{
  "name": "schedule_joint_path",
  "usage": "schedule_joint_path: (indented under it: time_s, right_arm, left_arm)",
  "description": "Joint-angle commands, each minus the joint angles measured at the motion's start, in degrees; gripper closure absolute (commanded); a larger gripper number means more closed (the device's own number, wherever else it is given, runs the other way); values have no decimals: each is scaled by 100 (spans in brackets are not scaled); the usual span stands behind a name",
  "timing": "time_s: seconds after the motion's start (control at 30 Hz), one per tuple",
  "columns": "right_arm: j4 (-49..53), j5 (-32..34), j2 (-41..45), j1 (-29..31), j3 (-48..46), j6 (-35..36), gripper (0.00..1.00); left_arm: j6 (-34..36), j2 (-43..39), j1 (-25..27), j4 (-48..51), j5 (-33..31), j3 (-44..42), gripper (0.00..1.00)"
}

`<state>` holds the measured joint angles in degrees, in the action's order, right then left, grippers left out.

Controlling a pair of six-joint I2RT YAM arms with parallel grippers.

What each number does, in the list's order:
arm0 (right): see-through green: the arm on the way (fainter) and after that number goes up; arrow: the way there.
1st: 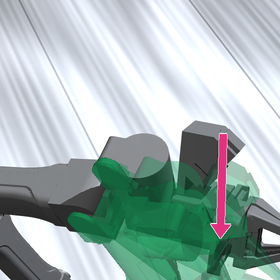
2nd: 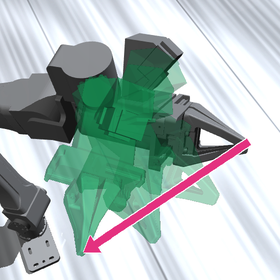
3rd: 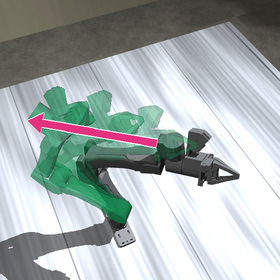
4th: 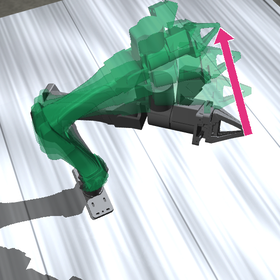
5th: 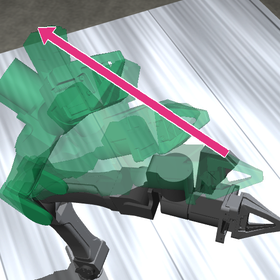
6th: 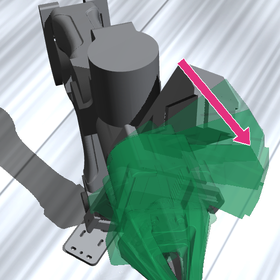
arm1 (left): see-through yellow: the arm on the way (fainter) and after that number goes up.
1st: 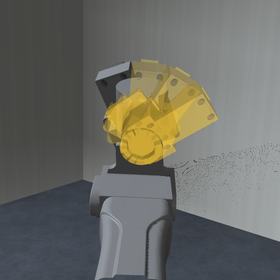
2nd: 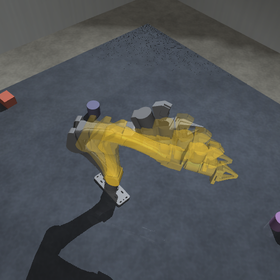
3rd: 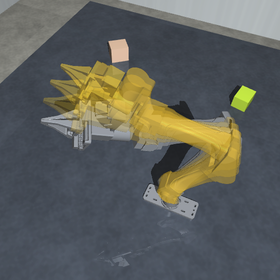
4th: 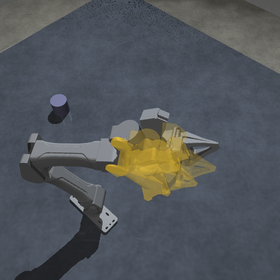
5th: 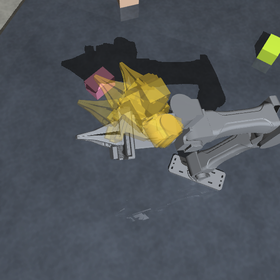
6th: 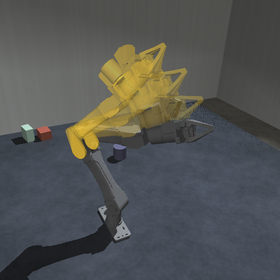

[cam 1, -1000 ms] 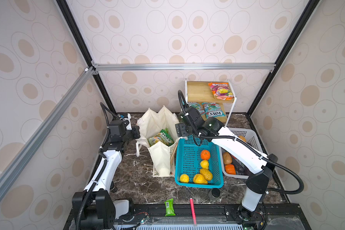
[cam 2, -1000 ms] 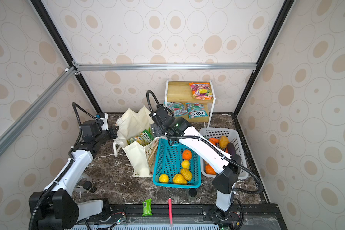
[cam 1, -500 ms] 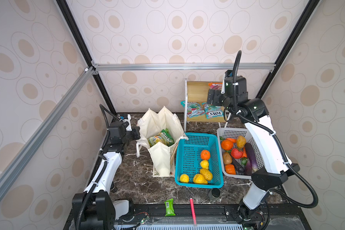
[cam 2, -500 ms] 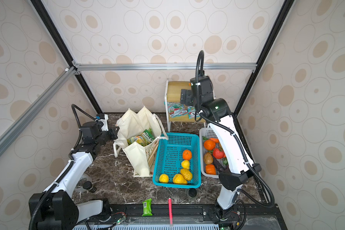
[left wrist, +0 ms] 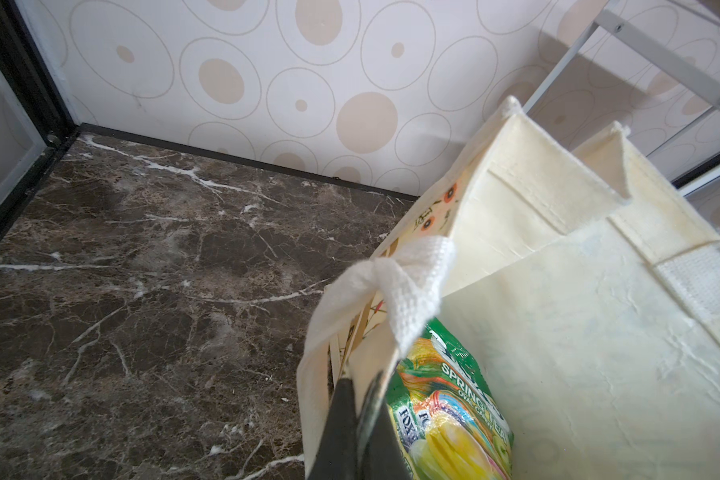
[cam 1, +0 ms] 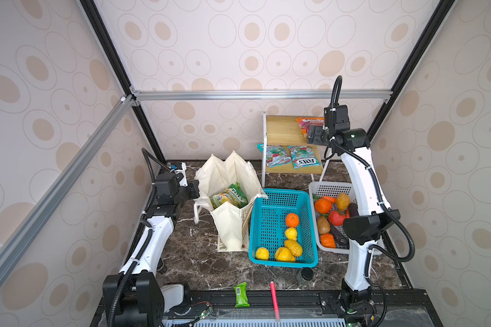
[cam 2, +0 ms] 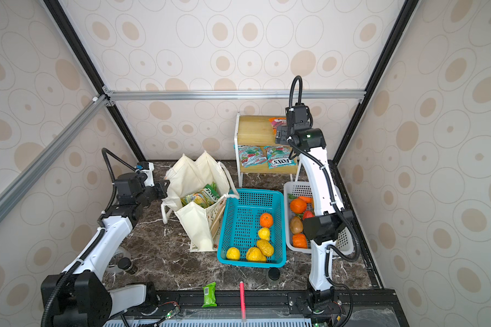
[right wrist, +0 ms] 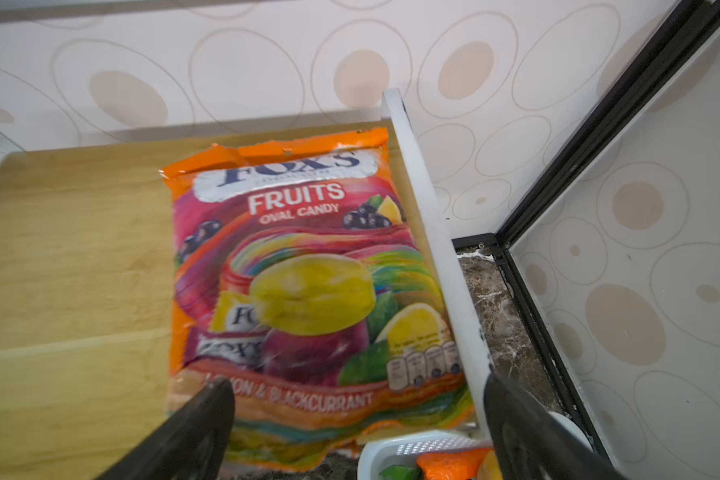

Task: Place the food into the grocery bag and tie it
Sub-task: 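Raise the right gripper out of the bag and move it to the shelf, then lower the right gripper onto the orange Fox's Fruits candy bag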

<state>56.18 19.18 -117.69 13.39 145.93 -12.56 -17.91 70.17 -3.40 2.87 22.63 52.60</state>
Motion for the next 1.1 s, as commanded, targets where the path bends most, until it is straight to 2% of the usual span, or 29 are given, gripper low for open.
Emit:
schedule_joint_path:
  time_s: [0.0,0.3,0.6,0.77,0.87,1.07]
  right_arm:
    - [17,-376,61,32,-29,34,4]
    - [44,-1607,-105,49,-126,-457,12]
    - [-312,-2403,-48,234,-152,-580,14]
    - [-259,-2227,16,235,49,-652,13]
    - [-325,-2045,330,235,-131,-647,13]
    - [-539,-1759,1092,42,-876,-981,2]
  left_arm:
    - [164,-72,-20,40,38,5,100]
    - [152,-39,-20,38,42,-3,100]
    - [155,-17,-20,39,45,-4,100]
    - [160,-21,-15,49,22,3,100]
    - [160,-21,-20,49,29,-3,100]
    - [155,-47,-20,50,23,-2,100]
